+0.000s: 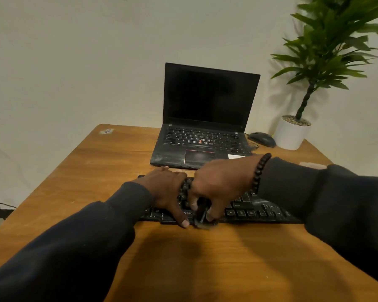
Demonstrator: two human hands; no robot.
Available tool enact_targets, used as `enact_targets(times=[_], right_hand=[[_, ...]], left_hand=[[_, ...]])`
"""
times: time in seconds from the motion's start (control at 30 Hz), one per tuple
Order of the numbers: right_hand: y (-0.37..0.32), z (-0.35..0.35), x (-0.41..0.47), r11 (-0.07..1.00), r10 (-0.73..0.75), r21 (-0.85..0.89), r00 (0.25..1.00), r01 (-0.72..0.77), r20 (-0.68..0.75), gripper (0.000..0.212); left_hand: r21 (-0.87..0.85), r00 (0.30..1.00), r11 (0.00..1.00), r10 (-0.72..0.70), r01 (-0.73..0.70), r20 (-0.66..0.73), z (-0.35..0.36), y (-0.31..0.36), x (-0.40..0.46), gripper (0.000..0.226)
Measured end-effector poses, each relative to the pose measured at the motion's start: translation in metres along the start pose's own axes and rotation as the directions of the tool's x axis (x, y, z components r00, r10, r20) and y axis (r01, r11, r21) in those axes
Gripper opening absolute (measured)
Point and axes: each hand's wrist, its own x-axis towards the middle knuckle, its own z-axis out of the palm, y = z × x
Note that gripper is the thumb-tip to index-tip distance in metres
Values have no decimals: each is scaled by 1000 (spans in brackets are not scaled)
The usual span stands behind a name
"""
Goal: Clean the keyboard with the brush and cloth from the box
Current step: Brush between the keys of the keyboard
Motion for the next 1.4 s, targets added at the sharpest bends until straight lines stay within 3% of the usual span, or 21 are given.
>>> enact_targets(times=[0.13,0.2,0.37,0.5,0.7,0.8,0.87,0.97,1.03,1.1,1.17,1.3,1.4], right_hand=[[28,-2,4,969,223,-76,962,-237,-157,34],[35,6,8,951,279,-97,949,-294,-147,36],[11,19,9,965,152,-203,984,-169,-96,34],[1,7,-1,995,33,-90,999,-35,-24,34],[22,13,4,965,231,-101,967,-241,-106,40],[-4,16,3,977,121,-171,992,-128,-46,34],[-8,13,-2,989,60,-131,996,-67,-59,33],[2,9,-4,984,143,-89,979,-157,-149,37],[0,14,-2,979,167,-98,977,-181,-133,39],[-8,16,-4,993,100,-57,993,-103,-60,35],[-9,14,-8,999,22,39,997,-20,-74,34],[-5,19,-10,983,156,-73,976,-168,-151,35],[1,20,-14,989,145,19,982,-144,-122,36]], left_hand=[[23,1000,1000,-6,5,20,-3,2,-1,118],[8,999,1000,-21,21,26,-3,2,0,118],[-1,1000,1000,-13,13,25,0,-3,6,120],[9,999,1000,-22,22,38,0,-2,7,123],[12,1000,1000,-11,11,17,-1,-2,5,119],[17,999,1000,-25,25,28,-1,-1,6,120],[15,998,1000,-27,27,48,-1,-1,6,120],[17,999,1000,-27,26,47,-2,-2,6,123],[16,999,999,-30,29,41,-1,-2,5,127],[13,999,999,-30,30,39,-1,-2,5,126],[11,999,1000,-26,25,43,-1,-1,6,120],[15,999,999,-31,30,43,-3,0,3,118],[25,999,999,-27,26,47,-4,1,0,114]])
